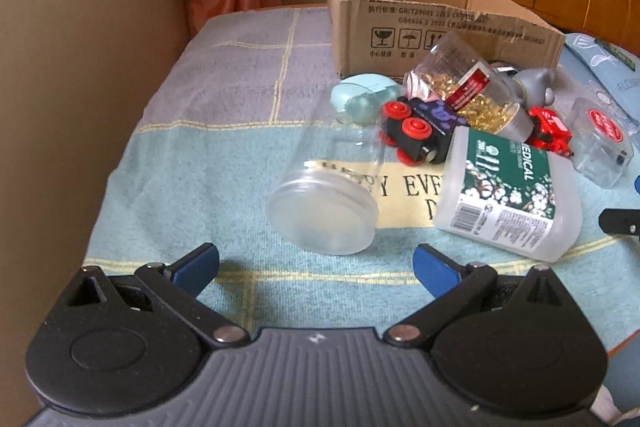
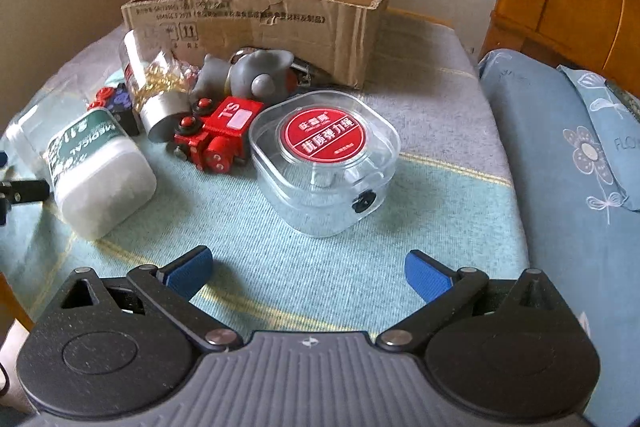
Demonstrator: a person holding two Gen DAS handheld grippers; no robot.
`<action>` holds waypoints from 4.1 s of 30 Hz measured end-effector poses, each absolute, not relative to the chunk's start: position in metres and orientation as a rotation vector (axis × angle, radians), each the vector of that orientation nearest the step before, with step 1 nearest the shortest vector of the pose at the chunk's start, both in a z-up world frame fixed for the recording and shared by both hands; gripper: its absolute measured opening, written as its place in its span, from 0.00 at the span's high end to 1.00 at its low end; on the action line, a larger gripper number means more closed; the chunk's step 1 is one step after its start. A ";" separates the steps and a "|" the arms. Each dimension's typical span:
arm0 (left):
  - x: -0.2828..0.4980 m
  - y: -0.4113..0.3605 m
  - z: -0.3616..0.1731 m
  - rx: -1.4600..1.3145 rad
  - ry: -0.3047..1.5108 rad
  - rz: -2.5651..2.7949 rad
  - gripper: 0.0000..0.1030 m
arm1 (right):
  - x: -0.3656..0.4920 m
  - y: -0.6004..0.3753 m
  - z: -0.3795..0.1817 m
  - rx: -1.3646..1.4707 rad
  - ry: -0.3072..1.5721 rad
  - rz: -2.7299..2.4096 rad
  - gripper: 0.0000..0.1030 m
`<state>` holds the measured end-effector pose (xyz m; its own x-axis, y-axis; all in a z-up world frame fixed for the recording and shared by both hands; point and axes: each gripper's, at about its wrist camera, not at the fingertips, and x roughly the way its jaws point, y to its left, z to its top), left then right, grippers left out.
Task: Organize rigid objects
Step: 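Grasp the clear empty jar with the left tool while the right tool grasps the red-label clear container, then carry the jar into the cardboard box and open the left tool while the right tool releases the container there, then withdraw both open tools from the box back toward the items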
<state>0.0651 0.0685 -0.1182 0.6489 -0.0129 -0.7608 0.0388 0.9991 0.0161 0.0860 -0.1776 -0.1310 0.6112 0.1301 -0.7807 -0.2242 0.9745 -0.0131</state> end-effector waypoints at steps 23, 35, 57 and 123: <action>0.107 0.078 -0.116 0.139 0.846 -0.222 0.09 | 0.122 -0.186 -0.136 -0.140 0.812 0.270 0.00; 0.122 0.067 -0.109 0.203 0.865 -0.284 0.28 | 0.144 -0.182 -0.134 -0.183 0.838 0.319 0.00; 0.132 0.070 -0.092 0.205 0.904 -0.291 0.50 | 0.140 -0.182 -0.098 -0.191 0.876 0.376 0.17; 0.143 0.038 0.019 0.188 0.666 -0.357 0.04 | 0.121 -0.150 0.014 -0.164 0.647 0.358 0.00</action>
